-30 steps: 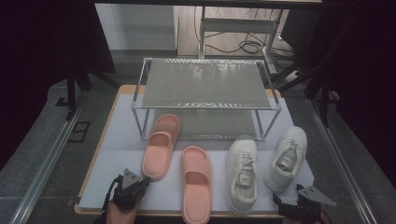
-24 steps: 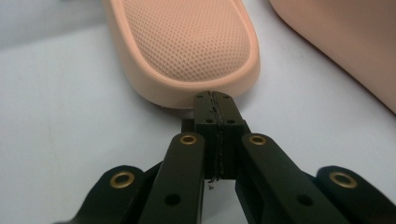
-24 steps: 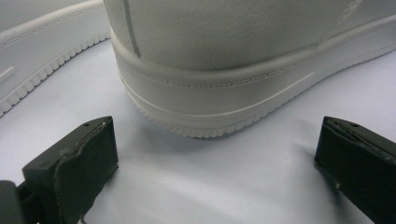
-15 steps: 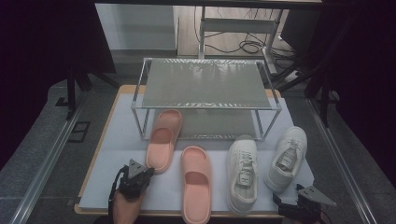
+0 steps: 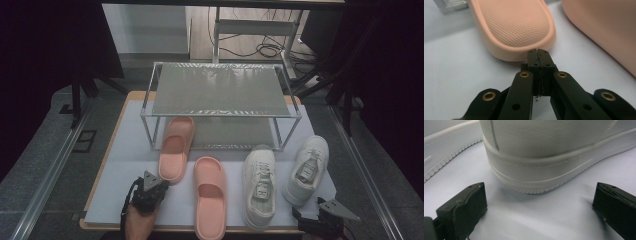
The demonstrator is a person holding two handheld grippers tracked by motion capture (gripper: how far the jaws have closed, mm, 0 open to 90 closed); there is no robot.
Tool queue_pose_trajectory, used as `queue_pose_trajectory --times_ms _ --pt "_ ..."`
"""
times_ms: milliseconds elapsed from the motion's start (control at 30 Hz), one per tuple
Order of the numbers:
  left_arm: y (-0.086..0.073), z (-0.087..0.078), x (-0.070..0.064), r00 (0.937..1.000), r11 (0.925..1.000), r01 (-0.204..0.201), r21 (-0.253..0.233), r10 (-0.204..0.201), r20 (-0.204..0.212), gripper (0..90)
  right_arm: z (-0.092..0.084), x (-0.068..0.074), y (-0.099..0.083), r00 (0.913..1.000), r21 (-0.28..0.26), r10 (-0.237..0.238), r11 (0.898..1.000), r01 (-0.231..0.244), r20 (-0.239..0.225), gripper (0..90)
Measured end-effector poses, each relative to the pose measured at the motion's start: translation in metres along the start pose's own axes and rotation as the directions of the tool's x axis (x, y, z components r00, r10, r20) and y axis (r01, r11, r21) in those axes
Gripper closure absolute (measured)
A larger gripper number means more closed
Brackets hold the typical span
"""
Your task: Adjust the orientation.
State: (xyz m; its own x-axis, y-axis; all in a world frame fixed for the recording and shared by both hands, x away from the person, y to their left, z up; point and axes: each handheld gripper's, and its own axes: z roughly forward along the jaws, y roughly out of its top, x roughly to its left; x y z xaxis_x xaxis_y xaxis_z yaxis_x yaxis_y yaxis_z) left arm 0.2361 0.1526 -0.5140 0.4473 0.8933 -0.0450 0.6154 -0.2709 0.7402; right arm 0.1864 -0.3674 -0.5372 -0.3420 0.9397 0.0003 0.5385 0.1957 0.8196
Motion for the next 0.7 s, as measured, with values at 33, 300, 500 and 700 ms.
queue_pose_trajectory --times_ms 33,300,500,700 --pt "0.001 0.001 0.0 1.0 1.0 -0.002 -0.004 0.002 -0.003 89.2 0.0 0.0 0.0 1.0 0.0 0.0 1.0 0.0 0.0 0.0" --pt "0.016 0.01 0.006 0.9997 0.9995 -0.009 -0.031 0.008 -0.021 89.2 0.0 0.0 0.0 1.0 0.0 0.0 1.0 0.0 0.0 0.0" --pt "0.031 0.015 0.013 0.9993 0.9982 -0.008 -0.06 0.006 -0.037 89.1 0.0 0.0 0.0 1.0 0.0 0.0 1.0 0.0 -0.001 0.0" --pt "0.045 0.028 0.015 0.9987 0.9984 -0.026 -0.05 0.023 -0.046 88.2 0.0 0.0 0.0 1.0 0.0 0.0 1.0 0.0 -0.001 0.0"
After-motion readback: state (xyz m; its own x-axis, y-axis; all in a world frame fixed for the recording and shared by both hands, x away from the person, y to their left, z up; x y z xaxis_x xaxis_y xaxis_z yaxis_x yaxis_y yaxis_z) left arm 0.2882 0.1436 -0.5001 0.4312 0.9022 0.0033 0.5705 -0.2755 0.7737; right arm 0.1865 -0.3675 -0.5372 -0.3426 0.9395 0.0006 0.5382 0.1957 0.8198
